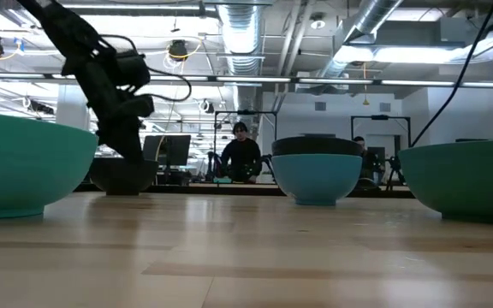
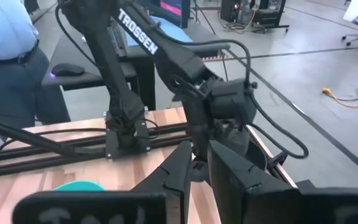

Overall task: Nest bowls inside each other
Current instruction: Stack the left black bowl on the black bowl

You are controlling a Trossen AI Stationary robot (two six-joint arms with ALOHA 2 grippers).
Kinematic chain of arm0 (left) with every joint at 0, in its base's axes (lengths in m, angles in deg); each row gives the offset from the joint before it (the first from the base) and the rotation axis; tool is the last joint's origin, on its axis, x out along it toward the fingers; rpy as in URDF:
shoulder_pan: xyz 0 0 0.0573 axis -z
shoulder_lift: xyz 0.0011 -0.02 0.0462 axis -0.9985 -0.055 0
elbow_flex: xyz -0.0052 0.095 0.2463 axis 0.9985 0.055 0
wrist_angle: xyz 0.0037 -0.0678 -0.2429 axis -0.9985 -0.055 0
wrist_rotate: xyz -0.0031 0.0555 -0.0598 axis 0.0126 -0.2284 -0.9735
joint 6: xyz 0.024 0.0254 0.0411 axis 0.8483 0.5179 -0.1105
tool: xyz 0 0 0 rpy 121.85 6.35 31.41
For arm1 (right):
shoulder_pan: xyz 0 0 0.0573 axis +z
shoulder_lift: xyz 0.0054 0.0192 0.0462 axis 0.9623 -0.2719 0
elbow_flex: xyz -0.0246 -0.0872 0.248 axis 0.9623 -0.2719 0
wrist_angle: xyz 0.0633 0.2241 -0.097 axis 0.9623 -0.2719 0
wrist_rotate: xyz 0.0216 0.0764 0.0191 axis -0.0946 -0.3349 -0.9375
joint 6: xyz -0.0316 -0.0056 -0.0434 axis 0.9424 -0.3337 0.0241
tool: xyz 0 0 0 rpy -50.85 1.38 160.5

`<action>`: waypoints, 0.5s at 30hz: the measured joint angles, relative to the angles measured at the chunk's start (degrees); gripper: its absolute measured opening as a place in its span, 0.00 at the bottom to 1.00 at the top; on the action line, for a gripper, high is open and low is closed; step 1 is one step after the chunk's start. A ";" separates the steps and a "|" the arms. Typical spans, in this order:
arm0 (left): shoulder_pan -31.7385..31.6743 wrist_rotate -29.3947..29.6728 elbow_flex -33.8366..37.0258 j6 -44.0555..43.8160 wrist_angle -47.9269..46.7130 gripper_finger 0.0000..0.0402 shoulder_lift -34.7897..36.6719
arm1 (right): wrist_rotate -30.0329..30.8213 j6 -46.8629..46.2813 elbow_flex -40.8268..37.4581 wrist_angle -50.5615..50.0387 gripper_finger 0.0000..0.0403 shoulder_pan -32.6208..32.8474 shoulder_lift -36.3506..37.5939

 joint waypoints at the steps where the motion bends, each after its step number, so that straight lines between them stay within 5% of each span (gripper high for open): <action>1: 0.00 -0.04 -0.36 -0.06 0.17 0.22 -1.13 | 0.00 0.00 0.00 -0.09 0.19 0.00 0.00; 8: 0.28 -1.83 -5.67 0.99 -2.49 0.22 -2.81 | -0.01 0.02 0.00 -1.01 0.19 -0.40 0.00; 15: -0.01 5.27 -13.00 6.78 -10.45 0.22 -0.78 | -0.02 0.07 0.00 -2.15 0.19 -1.10 0.00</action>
